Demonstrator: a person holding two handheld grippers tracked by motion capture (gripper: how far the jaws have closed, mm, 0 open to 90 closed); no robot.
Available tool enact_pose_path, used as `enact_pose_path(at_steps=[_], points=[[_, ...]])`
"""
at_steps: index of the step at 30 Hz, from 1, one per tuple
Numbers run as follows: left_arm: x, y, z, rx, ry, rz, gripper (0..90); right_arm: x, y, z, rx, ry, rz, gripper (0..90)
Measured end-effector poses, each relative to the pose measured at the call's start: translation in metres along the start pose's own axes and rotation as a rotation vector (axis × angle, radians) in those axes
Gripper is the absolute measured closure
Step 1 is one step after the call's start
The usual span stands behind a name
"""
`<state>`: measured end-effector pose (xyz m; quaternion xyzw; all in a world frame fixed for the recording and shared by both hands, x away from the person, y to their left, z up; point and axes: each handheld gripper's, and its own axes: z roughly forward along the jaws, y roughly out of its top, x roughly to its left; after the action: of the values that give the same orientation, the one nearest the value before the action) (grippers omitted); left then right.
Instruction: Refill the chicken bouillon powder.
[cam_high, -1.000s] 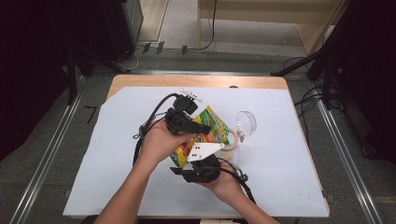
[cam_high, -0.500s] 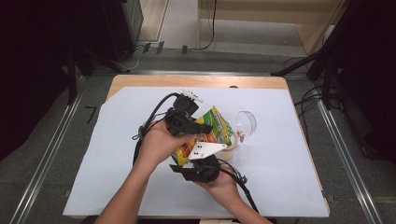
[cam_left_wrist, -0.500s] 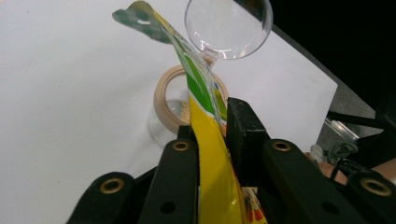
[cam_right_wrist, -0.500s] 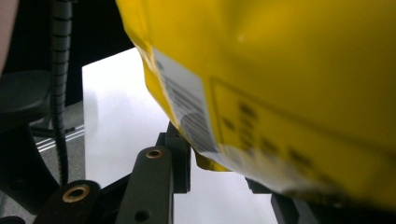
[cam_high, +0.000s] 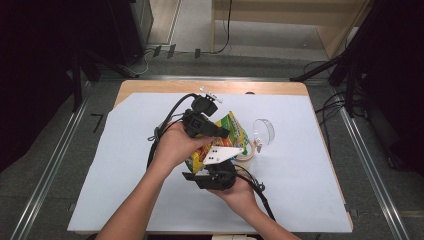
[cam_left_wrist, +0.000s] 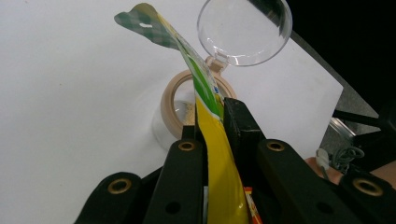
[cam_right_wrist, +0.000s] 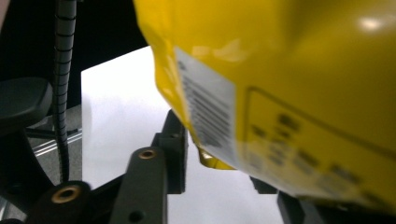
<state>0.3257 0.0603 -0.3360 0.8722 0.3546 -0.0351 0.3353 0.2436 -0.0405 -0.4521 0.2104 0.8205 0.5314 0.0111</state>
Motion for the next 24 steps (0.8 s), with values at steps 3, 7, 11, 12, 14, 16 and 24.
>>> enact_pose_path(at_steps=[3, 7, 11, 12, 14, 16, 24], points=[[-0.001, 0.002, 0.001, -0.003, -0.004, 0.004, 84.7, -0.001, 0.0, -0.001, -0.008, 0.0, -0.001, 65.9], [0.002, 0.005, 0.003, 0.007, -0.019, -0.012, 84.7, -0.004, 0.0, -0.003, -0.009, -0.009, -0.003, 68.0], [0.003, 0.009, 0.003, 0.014, -0.026, -0.032, 84.5, -0.005, 0.002, -0.004, -0.021, 0.006, 0.018, 68.2], [0.003, 0.009, 0.003, 0.014, -0.026, -0.032, 84.4, -0.005, 0.002, -0.004, -0.021, 0.006, 0.018, 68.2], [0.002, 0.01, 0.002, 0.012, -0.024, -0.036, 84.3, -0.005, 0.003, -0.004, -0.028, 0.009, 0.025, 68.2], [0.003, 0.009, 0.001, 0.006, -0.027, -0.043, 84.3, -0.005, 0.004, -0.004, -0.029, 0.009, 0.023, 68.3], [0.003, 0.011, -0.002, -0.001, -0.024, -0.043, 84.3, -0.004, 0.008, -0.004, -0.033, 0.013, 0.021, 68.3]])
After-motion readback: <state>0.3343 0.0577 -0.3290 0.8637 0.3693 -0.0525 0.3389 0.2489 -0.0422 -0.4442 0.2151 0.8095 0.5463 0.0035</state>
